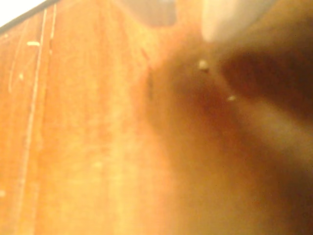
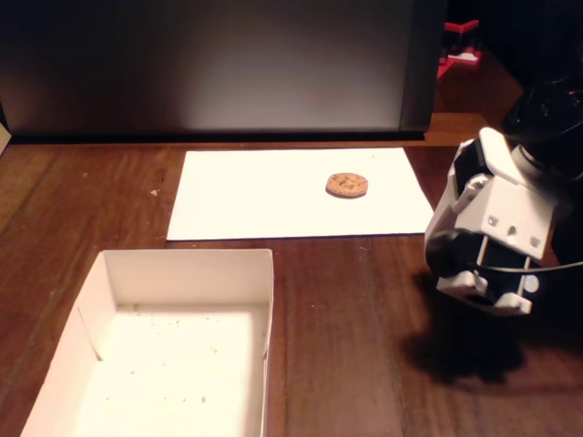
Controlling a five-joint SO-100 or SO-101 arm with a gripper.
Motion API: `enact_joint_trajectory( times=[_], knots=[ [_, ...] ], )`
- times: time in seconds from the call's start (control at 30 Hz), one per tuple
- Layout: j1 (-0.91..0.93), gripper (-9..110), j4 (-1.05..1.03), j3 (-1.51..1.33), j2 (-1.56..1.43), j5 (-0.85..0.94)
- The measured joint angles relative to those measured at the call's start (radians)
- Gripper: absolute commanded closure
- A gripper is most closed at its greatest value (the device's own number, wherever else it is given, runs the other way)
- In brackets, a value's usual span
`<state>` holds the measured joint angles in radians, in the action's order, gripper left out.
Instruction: Grasp a mini cookies block and put it in the white box.
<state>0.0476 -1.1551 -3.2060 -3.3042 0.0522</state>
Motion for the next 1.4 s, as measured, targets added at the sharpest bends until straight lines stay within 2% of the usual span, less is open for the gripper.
enact_joint_trajectory(
  times=[0.17, 0.43, 0.57, 1.03, 1.4],
  knots=[
    [0.0, 101, 0.097, -0.014, 0.0, 0.121],
    [0.046, 101, 0.184, 0.034, 0.0, 0.023],
    [0.051, 101, 0.172, 0.172, 0.054, -0.011],
    [0.186, 100, 0.026, 0.822, 0.598, -0.167],
    [0.397, 97, -0.051, 1.032, 1.126, -0.275]
  ],
)
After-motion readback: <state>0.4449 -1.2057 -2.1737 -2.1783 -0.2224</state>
